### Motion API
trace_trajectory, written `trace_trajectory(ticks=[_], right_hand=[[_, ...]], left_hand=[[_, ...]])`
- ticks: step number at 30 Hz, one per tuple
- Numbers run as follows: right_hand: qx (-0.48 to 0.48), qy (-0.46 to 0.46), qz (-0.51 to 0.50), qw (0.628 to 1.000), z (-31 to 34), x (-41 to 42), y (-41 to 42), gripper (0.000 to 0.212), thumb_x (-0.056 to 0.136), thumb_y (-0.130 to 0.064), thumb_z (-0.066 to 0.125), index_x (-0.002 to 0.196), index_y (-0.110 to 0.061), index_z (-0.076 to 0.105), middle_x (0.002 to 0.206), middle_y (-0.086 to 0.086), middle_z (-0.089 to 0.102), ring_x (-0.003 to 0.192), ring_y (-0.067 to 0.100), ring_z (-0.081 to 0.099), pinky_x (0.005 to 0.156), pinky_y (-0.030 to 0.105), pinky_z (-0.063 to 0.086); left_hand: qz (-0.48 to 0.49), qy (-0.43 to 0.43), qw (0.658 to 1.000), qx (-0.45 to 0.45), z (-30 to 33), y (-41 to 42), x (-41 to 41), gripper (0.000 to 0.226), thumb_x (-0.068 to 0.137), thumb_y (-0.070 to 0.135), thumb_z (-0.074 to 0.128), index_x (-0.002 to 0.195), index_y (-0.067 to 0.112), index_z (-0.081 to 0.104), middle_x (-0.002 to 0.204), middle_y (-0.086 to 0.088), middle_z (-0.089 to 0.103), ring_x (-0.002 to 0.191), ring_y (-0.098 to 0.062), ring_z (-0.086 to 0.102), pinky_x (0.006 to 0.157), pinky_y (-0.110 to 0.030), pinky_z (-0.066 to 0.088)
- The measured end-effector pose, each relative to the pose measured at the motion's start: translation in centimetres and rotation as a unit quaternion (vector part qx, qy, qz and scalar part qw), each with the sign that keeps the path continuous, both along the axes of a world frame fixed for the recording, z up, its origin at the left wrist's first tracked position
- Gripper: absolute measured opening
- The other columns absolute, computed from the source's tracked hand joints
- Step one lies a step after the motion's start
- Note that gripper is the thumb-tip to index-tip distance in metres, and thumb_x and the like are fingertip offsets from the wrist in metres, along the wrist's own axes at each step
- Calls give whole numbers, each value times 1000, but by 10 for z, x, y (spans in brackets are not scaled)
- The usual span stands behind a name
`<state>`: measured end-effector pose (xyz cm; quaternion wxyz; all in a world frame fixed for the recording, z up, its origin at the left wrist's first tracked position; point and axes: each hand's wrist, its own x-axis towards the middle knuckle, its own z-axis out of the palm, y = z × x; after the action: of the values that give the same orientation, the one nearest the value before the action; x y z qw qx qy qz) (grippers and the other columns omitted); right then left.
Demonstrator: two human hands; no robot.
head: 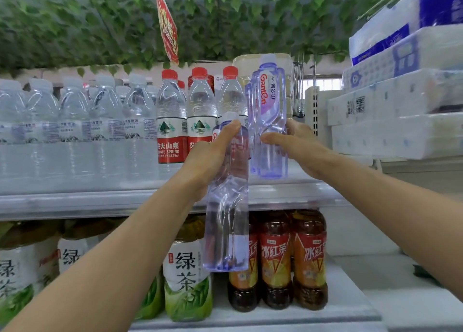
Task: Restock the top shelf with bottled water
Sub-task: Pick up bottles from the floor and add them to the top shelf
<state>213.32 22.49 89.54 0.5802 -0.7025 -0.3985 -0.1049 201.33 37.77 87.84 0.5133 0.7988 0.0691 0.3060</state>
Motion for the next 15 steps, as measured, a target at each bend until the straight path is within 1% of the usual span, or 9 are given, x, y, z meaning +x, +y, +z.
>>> trace_trajectory(ticks=[2,3,5,6,7,9,11,13,15], right_hand=[[-13,0,-9,1000,-2,-1,-1,32,90,-30,69,115,-19,52,90,-10,53,80,3,52,70,19,41],[-32,-9,-25,999,-4,-3,-2,38,89,-34,70,116,-22,48,91,-11,52,81,3,51,74,21,42],[-79,-48,-83,992,-12,-1,0,70,79,-42,79,133,-21,40,102,-7,54,90,10,53,82,28,43],[-94,-61,-110,988,-15,0,2,86,75,-45,81,140,-16,34,103,-5,52,91,13,52,81,30,42],[-101,-64,-126,985,-17,1,4,92,73,-46,83,142,-13,32,99,-5,50,88,12,51,78,30,42],[-100,-54,-131,985,-15,3,6,87,72,-45,84,137,-11,38,87,-8,46,77,9,48,72,29,40],[-101,-39,-123,987,-12,5,8,81,71,-44,85,131,-11,42,84,-8,45,78,11,48,70,29,39],[-95,-30,-114,988,-10,5,10,78,71,-41,86,130,-10,43,92,-5,49,88,17,50,77,32,43],[-90,-23,-104,990,-11,8,13,79,71,-38,86,131,-10,43,104,-1,51,96,19,51,88,38,48]], left_hand=[[-3,2,1000,-2,0,1,1,109,57,92,44,117,4,68,98,-2,58,88,-22,52,65,-28,36],[-3,3,1000,0,0,2,1,110,59,91,44,119,1,66,98,-3,58,88,-21,51,65,-28,36],[-1,5,1000,8,0,3,2,116,55,93,43,120,-1,65,98,-5,60,87,-21,51,65,-28,36],[-1,5,1000,9,0,3,1,116,56,93,43,121,0,64,98,-6,61,86,-21,52,65,-28,36],[-1,4,1000,10,0,2,0,112,60,92,44,121,1,65,97,-7,60,85,-21,52,64,-28,35],[-2,4,1000,10,1,0,-2,94,74,86,43,118,6,68,93,-7,52,75,-17,47,61,-28,33],[0,5,1000,7,2,-3,-4,74,81,80,43,108,15,65,89,-3,47,65,-12,39,59,-27,31],[2,5,1000,2,3,-5,-5,72,83,78,44,105,13,64,84,-1,45,64,-11,37,59,-26,31],[9,5,1000,0,3,-6,-6,69,84,76,44,105,14,63,80,0,45,64,-11,38,59,-26,32]])
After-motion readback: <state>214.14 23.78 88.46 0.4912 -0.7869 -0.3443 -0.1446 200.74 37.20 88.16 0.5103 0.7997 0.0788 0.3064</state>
